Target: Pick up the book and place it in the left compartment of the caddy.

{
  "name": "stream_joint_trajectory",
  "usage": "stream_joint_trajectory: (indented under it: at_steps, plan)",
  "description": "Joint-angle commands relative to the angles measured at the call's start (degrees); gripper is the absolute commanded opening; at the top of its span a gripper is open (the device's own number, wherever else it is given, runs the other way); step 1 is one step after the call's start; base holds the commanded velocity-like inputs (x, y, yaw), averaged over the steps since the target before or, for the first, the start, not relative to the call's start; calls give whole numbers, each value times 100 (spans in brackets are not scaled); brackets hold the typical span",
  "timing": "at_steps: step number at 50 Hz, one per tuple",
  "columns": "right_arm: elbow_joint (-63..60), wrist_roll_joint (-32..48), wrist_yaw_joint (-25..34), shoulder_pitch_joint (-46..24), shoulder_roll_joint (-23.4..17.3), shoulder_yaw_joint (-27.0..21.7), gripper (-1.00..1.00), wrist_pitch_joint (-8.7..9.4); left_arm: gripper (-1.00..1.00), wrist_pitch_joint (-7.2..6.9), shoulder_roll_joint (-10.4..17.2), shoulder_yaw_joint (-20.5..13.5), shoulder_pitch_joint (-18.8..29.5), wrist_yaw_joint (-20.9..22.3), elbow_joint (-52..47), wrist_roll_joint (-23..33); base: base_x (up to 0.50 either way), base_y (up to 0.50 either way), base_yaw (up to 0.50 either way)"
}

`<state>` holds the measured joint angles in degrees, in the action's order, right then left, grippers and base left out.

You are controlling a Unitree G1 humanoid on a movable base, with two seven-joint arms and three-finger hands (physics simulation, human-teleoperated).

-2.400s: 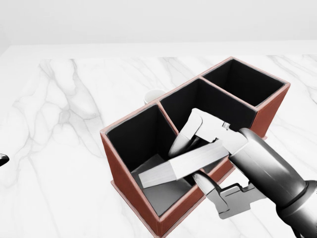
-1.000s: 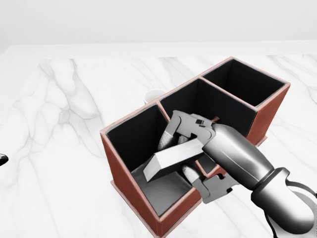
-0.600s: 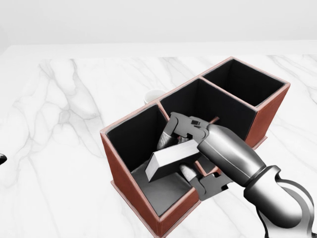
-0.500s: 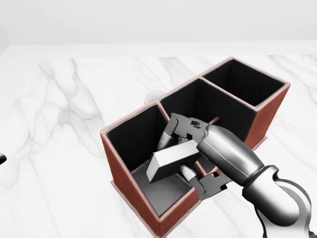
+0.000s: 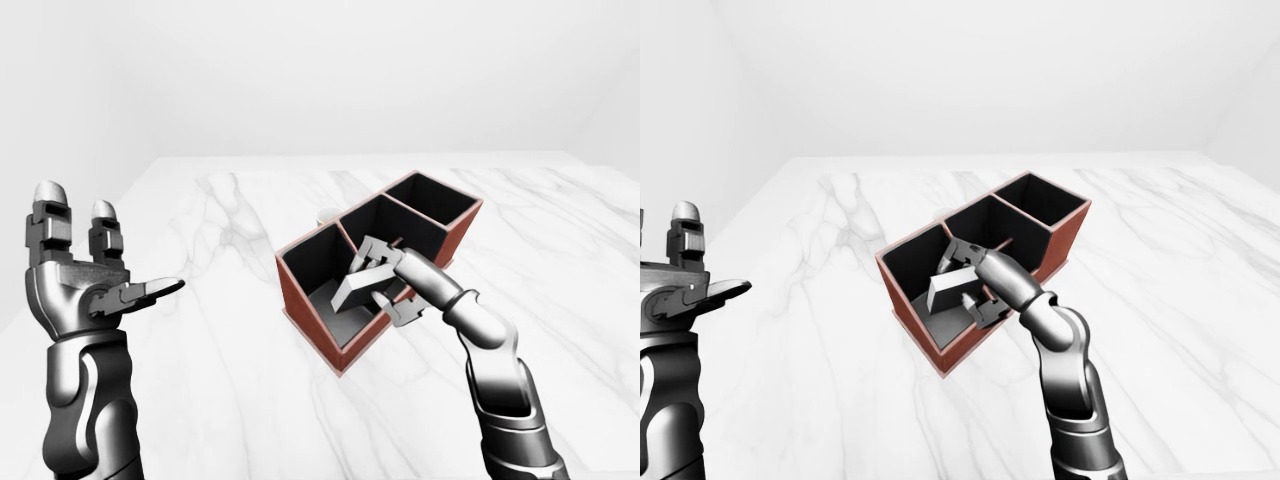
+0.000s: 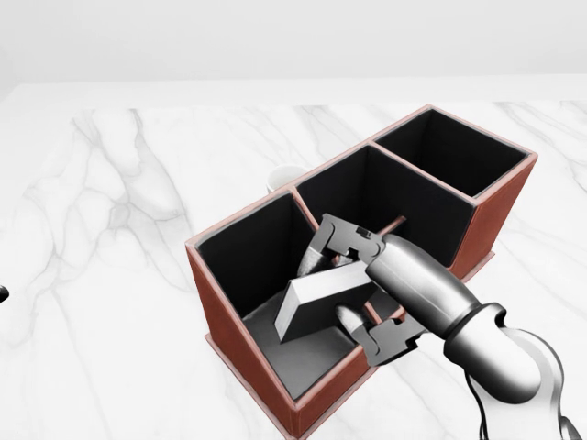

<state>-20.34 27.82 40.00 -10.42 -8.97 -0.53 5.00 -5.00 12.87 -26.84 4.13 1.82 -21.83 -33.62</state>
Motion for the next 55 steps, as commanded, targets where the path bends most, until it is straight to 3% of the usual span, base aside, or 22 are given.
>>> stream_joint_trajectory:
  at_steps: [1,18,37,55]
  plan:
    - [273,-203,0,-160,23,-44,-100,0,100,0,-1,-2,3,8,9,1,0,0,0]
    - [547,-161,0,-346,-4,-19,-100,0,100,0,9,11,16,-7,19,-2,0,0,0]
    - [650,464,0,-453,173,280,-100,0,100,0,25,-14,21,4,42,-26,0,0,0]
    - [1010,652,-66,-504,204,217,-100,0,100,0,18,-4,12,15,54,-13,0,0,0]
